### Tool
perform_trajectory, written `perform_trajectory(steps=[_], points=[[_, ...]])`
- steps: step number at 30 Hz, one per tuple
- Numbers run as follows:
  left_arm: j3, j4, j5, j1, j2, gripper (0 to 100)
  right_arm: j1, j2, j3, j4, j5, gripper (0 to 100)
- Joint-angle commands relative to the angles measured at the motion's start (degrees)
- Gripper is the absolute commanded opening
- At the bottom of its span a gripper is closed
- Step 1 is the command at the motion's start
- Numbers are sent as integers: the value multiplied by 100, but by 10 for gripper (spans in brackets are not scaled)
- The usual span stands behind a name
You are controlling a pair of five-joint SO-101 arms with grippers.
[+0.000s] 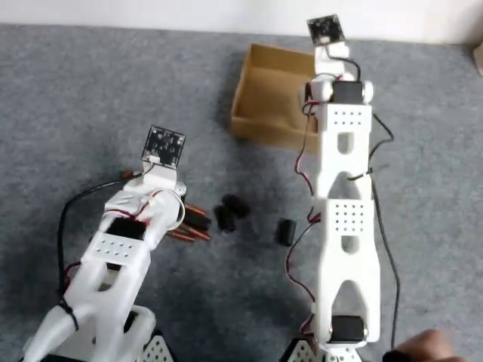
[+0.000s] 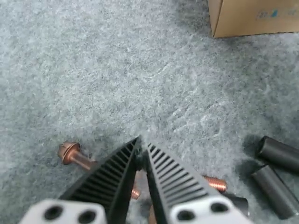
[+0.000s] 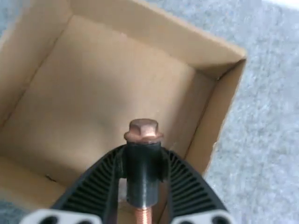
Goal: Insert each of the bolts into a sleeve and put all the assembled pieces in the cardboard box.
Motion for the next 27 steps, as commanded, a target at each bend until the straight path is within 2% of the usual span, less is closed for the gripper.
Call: perform_trajectory(steps=[1, 5, 10, 12, 19, 24, 27], points=[[-259, -141, 44, -48, -4, 7, 84, -110, -848, 40, -9, 10], [-259, -141, 44, -48, 4, 7, 66, -127, -857, 233, -9, 46], [-259, -141, 44, -22, 4, 7, -101, -110, -866, 787, 0, 322], [-259, -149, 44, 40, 4, 7, -154, -127, -866, 1024, -9, 396], [-259, -149, 26, 48, 4, 7, -444, -655, -866, 1851, -44, 399], [-259, -149, 26, 40, 13, 7, -347, -1464, -848, 1859, -923, 399], [-259, -149, 26, 40, 13, 7, -338, -1956, -541, 1877, -1020, 399]])
